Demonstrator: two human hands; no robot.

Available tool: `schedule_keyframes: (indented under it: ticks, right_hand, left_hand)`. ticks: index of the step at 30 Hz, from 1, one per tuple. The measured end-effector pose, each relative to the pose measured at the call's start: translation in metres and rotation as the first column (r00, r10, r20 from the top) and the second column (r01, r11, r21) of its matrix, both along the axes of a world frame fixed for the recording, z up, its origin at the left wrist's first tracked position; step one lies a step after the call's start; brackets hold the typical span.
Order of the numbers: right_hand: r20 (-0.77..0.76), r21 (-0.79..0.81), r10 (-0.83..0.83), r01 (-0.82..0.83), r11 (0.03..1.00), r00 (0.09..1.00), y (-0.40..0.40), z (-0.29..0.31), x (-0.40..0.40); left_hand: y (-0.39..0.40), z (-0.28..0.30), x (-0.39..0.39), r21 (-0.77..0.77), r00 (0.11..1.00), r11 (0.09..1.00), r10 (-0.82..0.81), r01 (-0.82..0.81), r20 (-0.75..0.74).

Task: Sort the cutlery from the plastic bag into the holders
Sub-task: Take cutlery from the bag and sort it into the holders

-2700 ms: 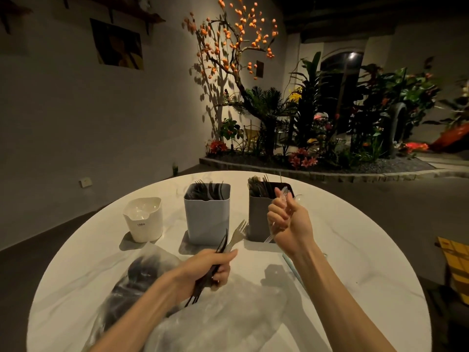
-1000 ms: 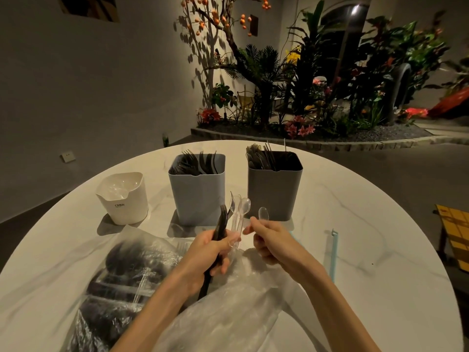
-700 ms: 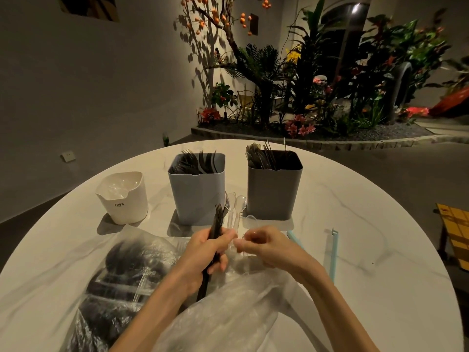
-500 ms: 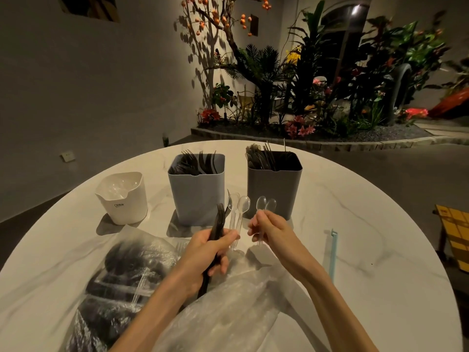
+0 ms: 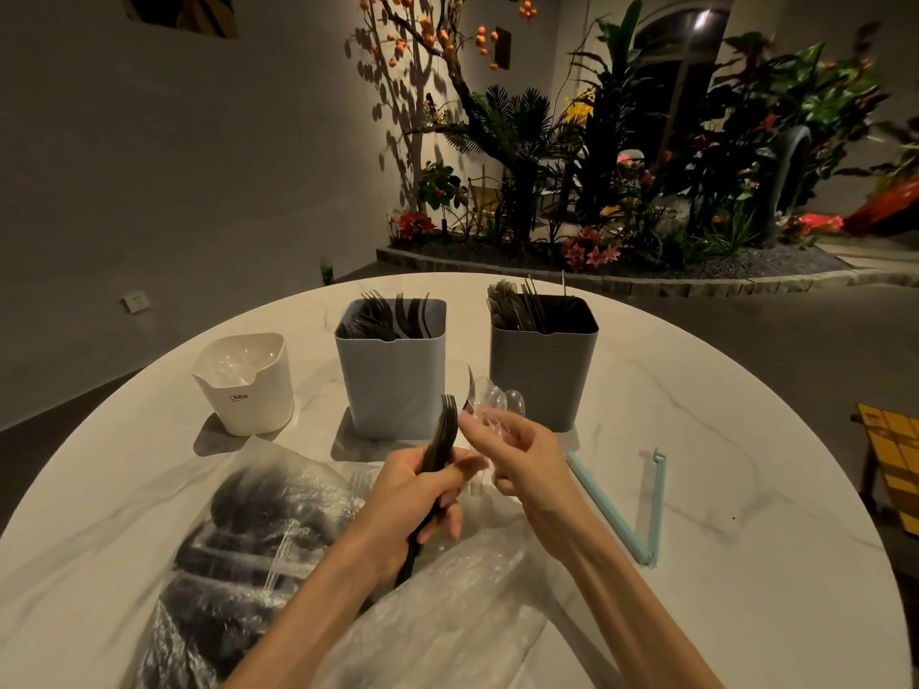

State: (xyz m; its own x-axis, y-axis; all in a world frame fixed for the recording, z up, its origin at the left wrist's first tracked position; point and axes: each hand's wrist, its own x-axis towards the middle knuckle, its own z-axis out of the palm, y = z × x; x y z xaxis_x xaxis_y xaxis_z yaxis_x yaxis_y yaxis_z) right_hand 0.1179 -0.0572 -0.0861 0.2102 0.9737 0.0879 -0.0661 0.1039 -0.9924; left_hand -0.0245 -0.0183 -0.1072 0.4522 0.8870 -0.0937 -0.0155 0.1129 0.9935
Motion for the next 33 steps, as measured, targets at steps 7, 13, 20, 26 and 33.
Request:
schedule_keyframes:
  ticks: [7,13,20,26,33]
  right_hand:
    - [0.005,-0.036,-0.08,0.08,0.996,0.997,0.004,-0.007,-0.005]
    - [-0.051,-0.07,-0.116,0.112,0.991,0.992,0.006,-0.008,-0.002]
    - [-0.243,-0.056,-0.151,0.142,0.988,0.958,0.01,-0.008,0.011]
    - [-0.418,-0.066,-0.14,0.124,0.99,0.898,0.01,-0.005,0.014]
    - [-0.492,-0.076,-0.154,0.134,0.988,0.857,0.01,-0.004,0.014]
  left_hand:
    - [-0.001,0.002,0.0,0.005,1.0,1.0,0.03,-0.03,0.001]
    - [-0.001,0.003,-0.002,-0.001,0.999,1.0,0.027,-0.027,-0.029]
    - [-0.001,0.0,-0.002,-0.015,0.993,1.0,0.011,-0.012,-0.114]
    - [-0.002,0.001,-0.002,-0.026,0.993,0.999,-0.038,0.035,-0.113]
    - [-0.009,0.003,0.004,0.087,0.955,0.978,-0.166,0.192,-0.246]
